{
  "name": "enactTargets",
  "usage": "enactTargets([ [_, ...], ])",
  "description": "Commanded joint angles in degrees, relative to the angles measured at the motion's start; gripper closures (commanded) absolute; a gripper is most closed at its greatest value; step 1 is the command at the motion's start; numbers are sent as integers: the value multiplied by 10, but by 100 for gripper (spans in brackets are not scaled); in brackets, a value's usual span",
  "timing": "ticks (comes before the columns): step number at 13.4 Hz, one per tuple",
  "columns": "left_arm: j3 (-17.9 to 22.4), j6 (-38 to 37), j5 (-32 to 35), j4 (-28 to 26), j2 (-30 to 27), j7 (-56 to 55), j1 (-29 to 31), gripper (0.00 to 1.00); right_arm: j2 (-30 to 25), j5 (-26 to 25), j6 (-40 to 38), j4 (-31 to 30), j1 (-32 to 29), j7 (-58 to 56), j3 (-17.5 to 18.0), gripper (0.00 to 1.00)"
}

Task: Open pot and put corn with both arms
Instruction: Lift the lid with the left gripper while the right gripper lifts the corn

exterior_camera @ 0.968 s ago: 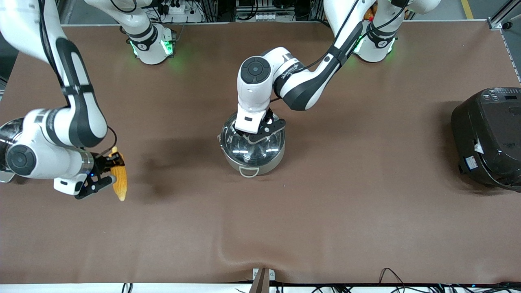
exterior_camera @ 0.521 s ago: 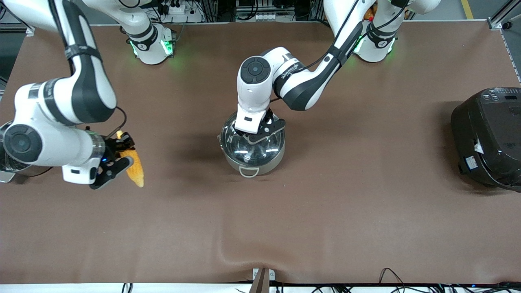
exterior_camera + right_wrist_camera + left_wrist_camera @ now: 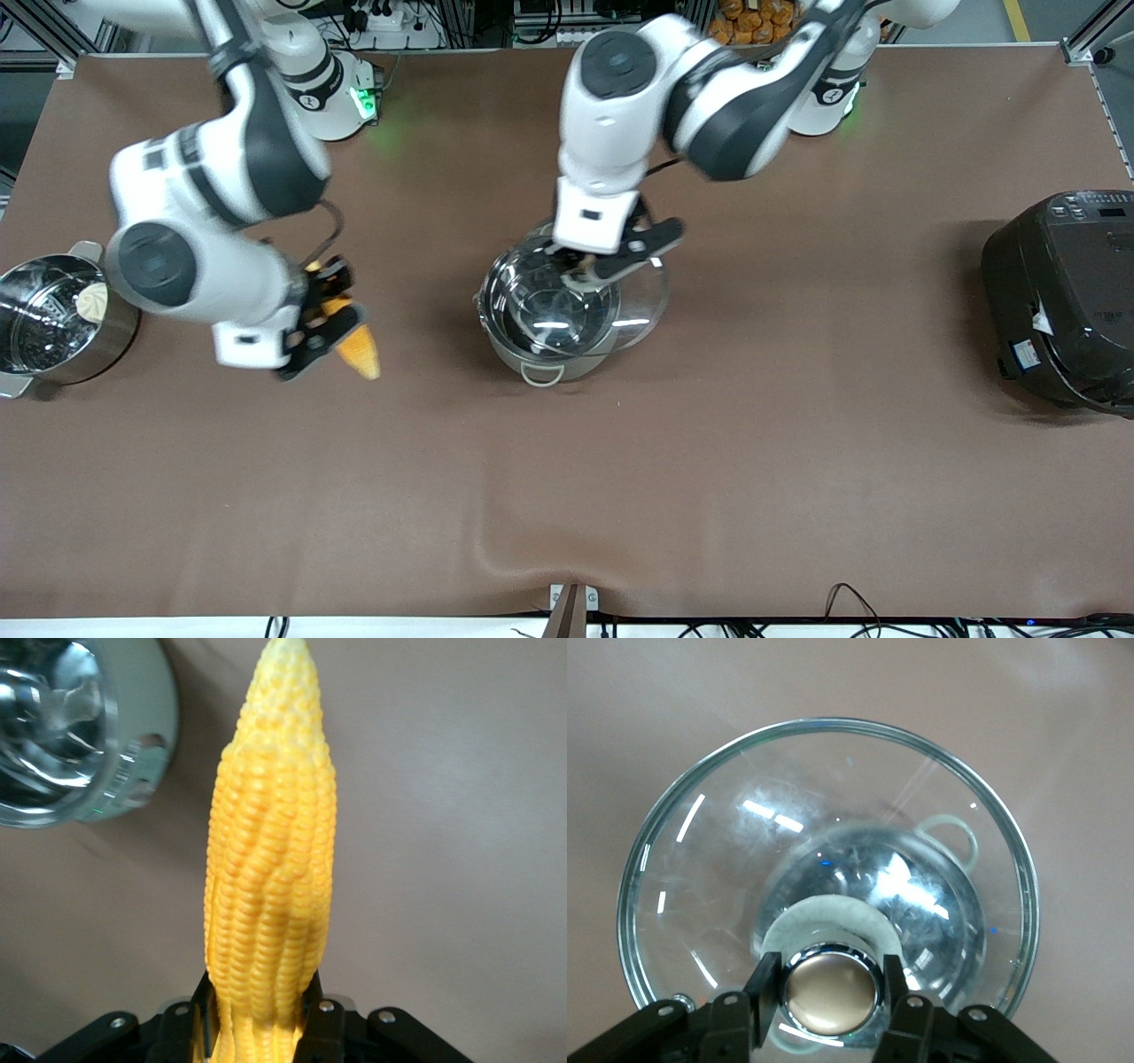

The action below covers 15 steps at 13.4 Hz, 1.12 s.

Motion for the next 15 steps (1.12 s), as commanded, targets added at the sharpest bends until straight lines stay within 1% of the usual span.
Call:
enactTargets([
  [1,-7,-14,7,-57,-65,24,55,100,-15,-4,-7,-5,67,67,-7,100],
  [3,-9,-14,1,-100,-96,64,98,100,-8,3,-2,-16,103,100,-6,100],
  [5,-10,-10,-35,-144,-122,112,146,100,-2,3,21,-26,125,124,-6,100],
  [6,-10,-3,-39,-168,-134,136,168,100,-2,4,23,-22,132,126,-6,100],
  [7,-11,15,-39,-191,-141,151,185,100,0,5,33,-24,138,124,-5,100],
  [9,-11,63,-40,-248,-156,177,214,100,10,0,74,-25,177,121,-6,100],
  [12,-10,134,-47,-327,-160,210,249,100,26,-4,138,-24,205,118,-6,100],
  [13,-11,150,-47,-351,-159,225,264,100,33,-9,149,-24,213,117,-7,100],
  [15,-11,200,-47,-400,-159,242,289,100,43,-43,146,-25,234,119,-7,100],
])
